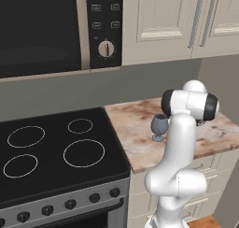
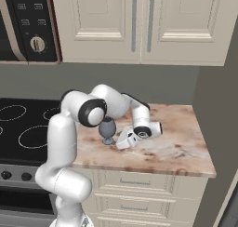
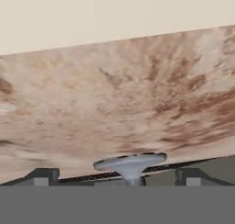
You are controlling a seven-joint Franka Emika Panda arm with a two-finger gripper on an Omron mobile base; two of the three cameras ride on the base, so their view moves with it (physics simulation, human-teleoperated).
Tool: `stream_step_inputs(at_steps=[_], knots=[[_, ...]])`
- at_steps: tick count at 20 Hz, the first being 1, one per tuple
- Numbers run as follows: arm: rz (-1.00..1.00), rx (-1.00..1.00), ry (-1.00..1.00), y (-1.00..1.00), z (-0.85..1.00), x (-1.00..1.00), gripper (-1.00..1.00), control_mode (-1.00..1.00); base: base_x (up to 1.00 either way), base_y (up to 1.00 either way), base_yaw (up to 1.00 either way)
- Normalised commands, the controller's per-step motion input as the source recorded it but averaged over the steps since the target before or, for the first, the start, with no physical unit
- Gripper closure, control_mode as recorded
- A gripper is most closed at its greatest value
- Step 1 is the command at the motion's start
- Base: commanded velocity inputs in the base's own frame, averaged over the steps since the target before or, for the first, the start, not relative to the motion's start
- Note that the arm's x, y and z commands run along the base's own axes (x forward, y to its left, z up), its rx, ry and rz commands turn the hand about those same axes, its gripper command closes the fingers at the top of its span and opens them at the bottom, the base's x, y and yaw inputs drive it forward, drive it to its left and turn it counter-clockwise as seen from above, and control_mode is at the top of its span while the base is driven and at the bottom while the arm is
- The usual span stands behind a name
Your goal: Retrieve the wine glasses from the counter and place one next to each plate.
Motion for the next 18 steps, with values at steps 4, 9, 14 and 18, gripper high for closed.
stream_step_inputs(at_steps=[4, 9, 14, 18], knots=[[0.00, 0.04, 0.00, 0.01, -0.11, 0.25, -1.00, -1.00, 0.00, 0.00, 0.00], [0.00, 0.07, 0.00, 0.00, -0.01, 0.06, -1.00, -1.00, 0.00, 0.00, 0.00], [0.01, 0.01, 0.00, 0.00, 0.00, 0.00, -1.00, -1.00, 0.00, 0.00, 0.00], [0.00, 0.00, 0.00, 0.11, 0.00, 0.00, -1.00, -1.00, 0.00, 0.00, 0.00]])
